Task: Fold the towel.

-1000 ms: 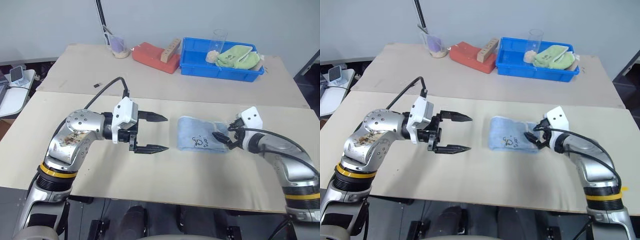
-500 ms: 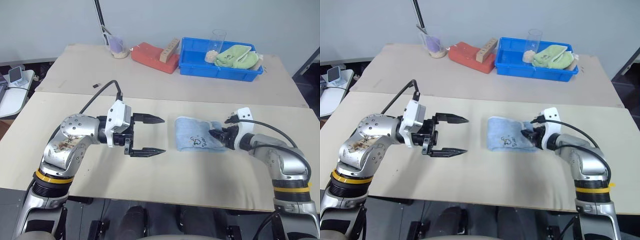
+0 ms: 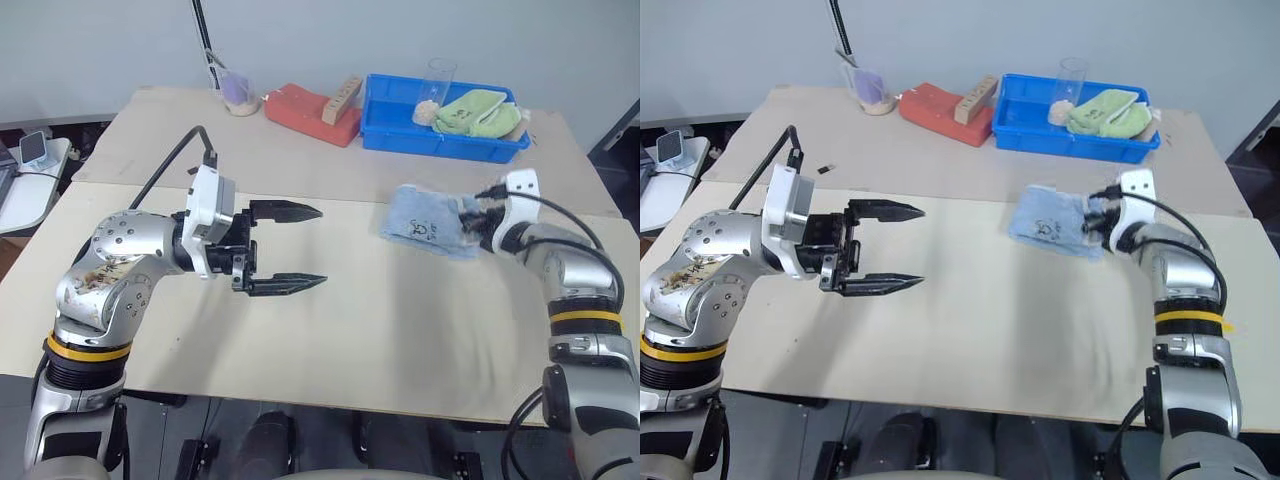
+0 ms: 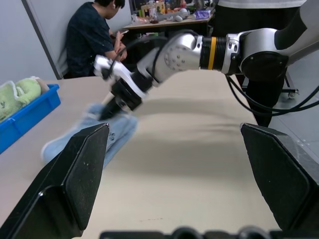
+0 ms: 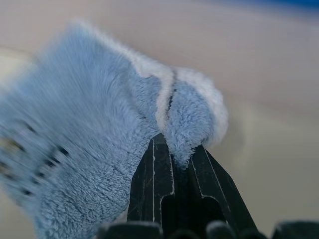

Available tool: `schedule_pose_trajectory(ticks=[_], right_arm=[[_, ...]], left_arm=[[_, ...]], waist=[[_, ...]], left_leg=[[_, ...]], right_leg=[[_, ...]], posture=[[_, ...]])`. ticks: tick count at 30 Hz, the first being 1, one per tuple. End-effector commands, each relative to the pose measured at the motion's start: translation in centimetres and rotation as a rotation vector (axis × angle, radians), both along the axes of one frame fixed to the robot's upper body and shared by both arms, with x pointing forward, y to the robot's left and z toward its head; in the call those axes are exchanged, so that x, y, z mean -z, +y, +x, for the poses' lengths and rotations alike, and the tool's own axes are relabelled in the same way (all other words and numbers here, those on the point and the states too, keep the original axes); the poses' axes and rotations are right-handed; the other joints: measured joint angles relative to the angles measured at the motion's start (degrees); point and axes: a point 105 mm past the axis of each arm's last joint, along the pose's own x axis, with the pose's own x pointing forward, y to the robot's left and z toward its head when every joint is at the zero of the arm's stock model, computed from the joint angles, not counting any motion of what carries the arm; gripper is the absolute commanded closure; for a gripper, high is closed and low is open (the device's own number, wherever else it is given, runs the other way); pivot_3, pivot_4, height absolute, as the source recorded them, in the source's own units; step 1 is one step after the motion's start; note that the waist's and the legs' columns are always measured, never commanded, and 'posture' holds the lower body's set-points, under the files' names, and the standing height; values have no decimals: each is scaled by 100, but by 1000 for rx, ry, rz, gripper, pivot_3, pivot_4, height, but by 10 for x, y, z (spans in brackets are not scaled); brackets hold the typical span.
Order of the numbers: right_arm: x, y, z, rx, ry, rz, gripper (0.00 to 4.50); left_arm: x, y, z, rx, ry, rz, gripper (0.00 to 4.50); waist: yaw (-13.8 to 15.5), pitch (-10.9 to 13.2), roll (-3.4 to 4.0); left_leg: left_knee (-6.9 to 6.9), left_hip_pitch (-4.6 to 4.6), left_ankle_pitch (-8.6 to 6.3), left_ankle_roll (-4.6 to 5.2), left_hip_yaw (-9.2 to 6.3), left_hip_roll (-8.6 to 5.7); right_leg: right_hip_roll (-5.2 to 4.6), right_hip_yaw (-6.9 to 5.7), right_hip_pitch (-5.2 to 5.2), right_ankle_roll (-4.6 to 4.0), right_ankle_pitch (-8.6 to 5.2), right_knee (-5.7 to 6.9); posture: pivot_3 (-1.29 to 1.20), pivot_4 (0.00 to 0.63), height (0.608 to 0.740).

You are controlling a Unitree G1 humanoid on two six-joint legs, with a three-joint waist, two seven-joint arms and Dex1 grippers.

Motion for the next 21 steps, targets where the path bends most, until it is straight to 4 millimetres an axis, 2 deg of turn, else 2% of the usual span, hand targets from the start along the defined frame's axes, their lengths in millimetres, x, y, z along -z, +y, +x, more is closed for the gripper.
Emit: schedule_pose_trajectory(ticks=[1,2,5,9,12,14,17,21], right_arm=[[-20,-6,7,35,-71,20,3651],[-22,-6,8,39,-85,34,3439],[-31,-6,9,49,-119,61,2422],[-56,-13,7,68,-204,94,1007],[-86,-2,-9,-112,-276,23,38],[-97,9,-25,-259,-312,-106,38],[-100,17,-54,-487,-336,-332,38],[-93,21,-88,-689,-279,-404,38]], left_arm=[[-11,2,-4,-6,-43,1,0],[-9,4,-5,-13,-24,22,0],[-6,7,-6,-27,9,49,0],[-6,15,6,-141,-15,39,0],[7,39,23,-344,-43,140,0],[14,58,31,-460,-67,219,0],[18,90,35,-633,-112,283,0],[27,127,22,-756,-76,308,0]], waist=[[-37,1,3],[-43,1,3],[-50,2,4],[-46,4,7],[-35,7,13],[-24,7,15],[-1,8,15],[-8,8,14]], left_leg=[[-1,1,0,0,1,2],[-2,3,0,0,0,3],[-4,5,0,0,-4,7],[-5,5,0,0,-4,8],[-6,4,0,0,-4,7],[-12,4,0,0,-5,7],[-19,6,-1,1,-6,11],[-18,11,-1,1,0,18]], right_leg=[[0,4,-2,0,0,2],[0,4,-2,0,0,3],[5,1,-1,0,0,5],[4,2,-1,0,0,5],[2,2,-3,0,0,4],[2,2,-7,0,0,5],[3,-6,-7,1,-1,1],[-1,-6,-5,2,-1,0]], posture=[[0,150,714],[0,150,714],[0,150,714],[0,150,714],[0,150,714],[0,150,714],[0,150,714],[0,150,714]])
